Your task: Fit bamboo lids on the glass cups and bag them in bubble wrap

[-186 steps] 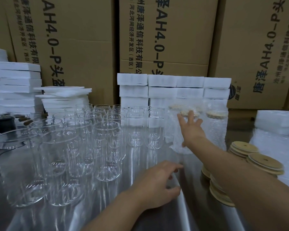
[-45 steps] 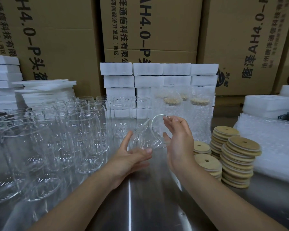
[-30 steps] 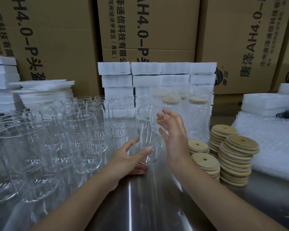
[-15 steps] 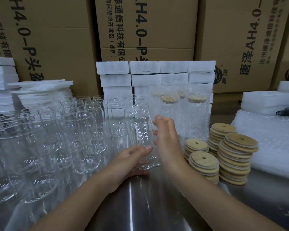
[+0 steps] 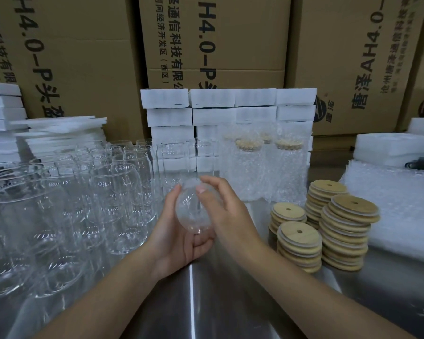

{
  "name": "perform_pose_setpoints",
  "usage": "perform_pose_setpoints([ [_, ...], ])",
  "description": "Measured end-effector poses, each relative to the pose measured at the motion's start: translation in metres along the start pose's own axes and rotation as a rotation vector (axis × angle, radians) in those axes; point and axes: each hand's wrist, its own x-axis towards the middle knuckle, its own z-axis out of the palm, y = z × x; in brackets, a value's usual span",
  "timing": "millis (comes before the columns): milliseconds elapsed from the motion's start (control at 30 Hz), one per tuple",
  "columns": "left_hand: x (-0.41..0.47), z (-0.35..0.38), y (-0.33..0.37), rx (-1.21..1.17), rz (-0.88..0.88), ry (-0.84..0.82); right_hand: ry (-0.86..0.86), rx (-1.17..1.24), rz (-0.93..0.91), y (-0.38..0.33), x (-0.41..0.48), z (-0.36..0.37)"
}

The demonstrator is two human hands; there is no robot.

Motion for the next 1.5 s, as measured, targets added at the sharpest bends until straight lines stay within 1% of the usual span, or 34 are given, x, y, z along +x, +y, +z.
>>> perform_pose_setpoints([
  [133,-0.002,-0.001,0.000,-0.126,-0.017,-0.056,-0.031,-0.085,-0.047,-0.001,-0.002,-0.001],
  [267,-0.002,-0.001,0.000,-0.181,-0.053,-0.090,-0.055,-0.142,-0.075,0.002,-0.004,-0.003],
  [367,-0.002,0.000,-0.001,-0.143,-0.063,-0.086,-0.036,-0.178,-0.089,0.004,-0.004,-0.002],
  [567,-0.007,0.009,-0.003,0.009,-0.175,-0.162,0.116,-0.115,-0.097,0.008,-0.002,-0.002],
  [700,-0.006,0.011,-0.006,0.082,-0.182,-0.181,0.198,-0.073,-0.115,0.010,-0.001,-0.003],
  [833,-0.006,0.012,-0.006,0.099,-0.200,-0.201,0.264,-0.046,-0.129,0.009,-0.001,-0.003],
  [1133,-0.005,0.012,-0.007,0.123,-0.227,-0.195,0.299,-0.001,-0.118,0.009,0.002,-0.006],
  [1333,-0.005,0.011,-0.007,0.128,-0.221,-0.175,0.317,0.013,-0.184,0.006,0.003,-0.005],
  [1500,-0.005,0.012,-0.007,0.120,-0.221,-0.154,0.328,0.020,-0.173,0.009,0.004,-0.006],
])
